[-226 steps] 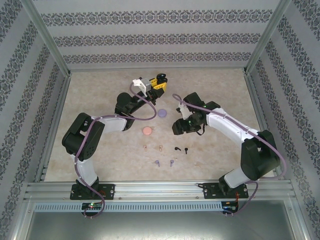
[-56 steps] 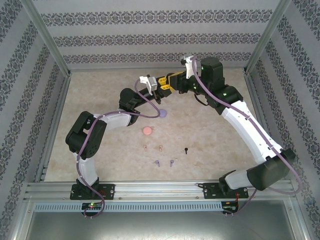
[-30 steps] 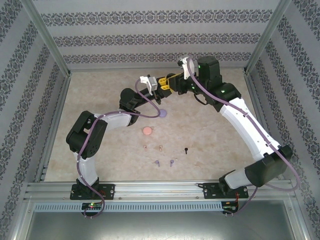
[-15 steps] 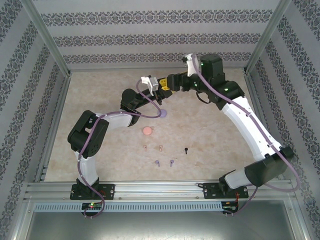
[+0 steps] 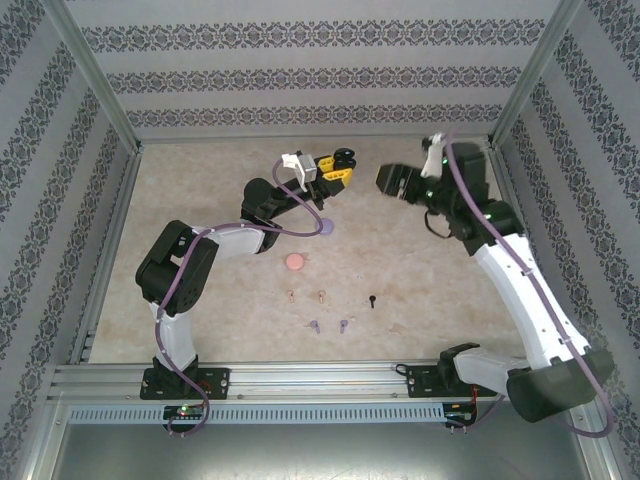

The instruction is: Insert the wireless bluetooth earbuds into the charging case

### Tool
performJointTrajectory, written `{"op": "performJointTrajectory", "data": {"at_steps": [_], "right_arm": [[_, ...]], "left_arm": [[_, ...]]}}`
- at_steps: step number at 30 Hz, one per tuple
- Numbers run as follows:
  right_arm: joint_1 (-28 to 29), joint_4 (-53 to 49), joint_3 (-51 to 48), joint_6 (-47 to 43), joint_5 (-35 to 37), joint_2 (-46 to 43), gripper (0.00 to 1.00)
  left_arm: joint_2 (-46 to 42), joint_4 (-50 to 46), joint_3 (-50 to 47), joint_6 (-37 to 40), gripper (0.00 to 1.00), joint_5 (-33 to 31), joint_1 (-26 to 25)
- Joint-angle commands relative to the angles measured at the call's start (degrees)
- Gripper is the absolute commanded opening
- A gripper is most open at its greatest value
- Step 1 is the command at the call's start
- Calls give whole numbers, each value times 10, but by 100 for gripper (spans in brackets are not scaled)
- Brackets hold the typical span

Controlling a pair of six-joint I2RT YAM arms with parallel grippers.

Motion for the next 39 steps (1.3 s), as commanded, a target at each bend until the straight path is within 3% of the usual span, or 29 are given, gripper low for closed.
{"op": "performJointTrajectory", "data": {"at_steps": [1, 6, 17, 39], "right_arm": [[19, -69, -85, 20, 58, 8, 73], [82, -71, -186, 58, 115, 35, 68], [180, -60, -235, 142, 166, 129, 54], [232, -43, -250, 184, 193, 209, 41]], "left_arm": [[-17, 35, -13, 12, 0, -6, 4], [-34, 34, -28, 18, 0, -7, 9], [-56, 34, -54, 29, 0, -8, 13], [-62, 35, -63, 38, 0, -7, 15]]}}
